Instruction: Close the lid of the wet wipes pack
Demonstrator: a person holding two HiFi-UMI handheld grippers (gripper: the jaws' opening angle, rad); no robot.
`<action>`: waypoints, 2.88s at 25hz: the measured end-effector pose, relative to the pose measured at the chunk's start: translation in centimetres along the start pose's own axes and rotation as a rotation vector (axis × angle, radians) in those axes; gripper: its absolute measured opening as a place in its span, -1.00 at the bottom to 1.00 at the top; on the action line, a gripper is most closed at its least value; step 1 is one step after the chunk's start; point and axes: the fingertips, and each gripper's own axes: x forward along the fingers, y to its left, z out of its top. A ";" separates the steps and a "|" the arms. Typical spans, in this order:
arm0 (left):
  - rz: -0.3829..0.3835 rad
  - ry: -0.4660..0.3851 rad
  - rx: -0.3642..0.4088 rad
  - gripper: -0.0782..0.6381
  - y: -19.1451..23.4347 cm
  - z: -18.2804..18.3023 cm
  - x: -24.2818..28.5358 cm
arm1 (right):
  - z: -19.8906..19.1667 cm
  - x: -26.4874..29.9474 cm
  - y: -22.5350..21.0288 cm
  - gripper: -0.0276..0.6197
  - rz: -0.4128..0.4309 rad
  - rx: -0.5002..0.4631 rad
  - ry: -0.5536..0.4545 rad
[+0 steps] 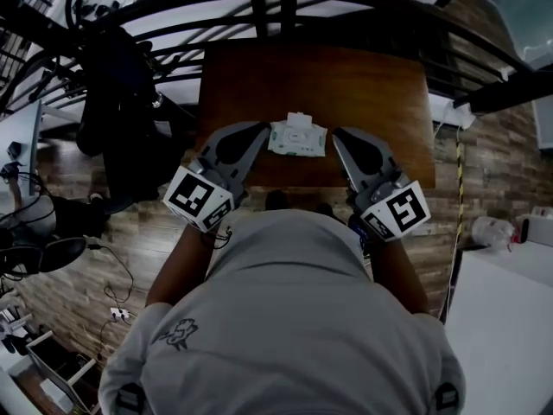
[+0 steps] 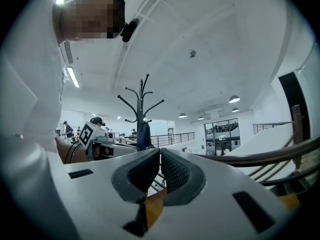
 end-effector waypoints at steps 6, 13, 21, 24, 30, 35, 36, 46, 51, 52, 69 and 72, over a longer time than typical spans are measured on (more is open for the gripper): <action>-0.021 0.011 0.014 -0.75 1.8 -0.5 -2.3 | -0.9 2.9 2.3 -0.81 -0.004 0.004 0.013; -0.037 0.026 -0.008 -0.75 2.4 -1.4 -2.6 | -2.2 3.7 2.1 -0.81 -0.022 0.017 0.051; -0.019 0.065 -0.019 -0.75 3.8 -3.3 -2.0 | -4.0 4.6 0.0 -0.81 -0.024 0.031 0.074; -0.010 0.070 -0.026 -0.75 4.5 -3.7 -1.7 | -5.6 5.3 -1.2 -0.81 -0.025 0.034 0.103; -0.016 0.111 -0.025 -0.75 5.3 -4.9 0.2 | -8.0 5.4 -3.9 -0.81 -0.045 0.066 0.149; -0.027 0.142 -0.051 -0.75 5.5 -6.1 2.6 | -9.8 5.0 -6.0 -0.81 -0.045 0.093 0.193; -0.032 0.146 -0.051 -0.75 5.5 -6.4 3.1 | -10.3 4.9 -6.5 -0.81 -0.046 0.099 0.205; -0.031 0.274 -0.101 -0.75 6.4 -13.2 6.8 | -15.8 3.9 -10.0 -0.81 -0.047 0.165 0.334; -0.032 0.343 -0.092 -0.75 6.4 -16.0 7.8 | -18.1 3.5 -12.3 -0.81 -0.052 0.189 0.376; -0.029 0.354 -0.104 -0.75 6.5 -16.5 7.9 | -18.6 3.4 -12.6 -0.81 -0.050 0.193 0.386; 0.017 0.564 -0.151 -0.75 8.1 -26.9 9.5 | -25.8 4.0 -15.3 -0.65 0.025 0.272 0.505; 0.026 0.580 -0.206 -0.75 8.1 -28.5 9.6 | -27.2 4.2 -15.4 -0.57 0.046 0.294 0.525</action>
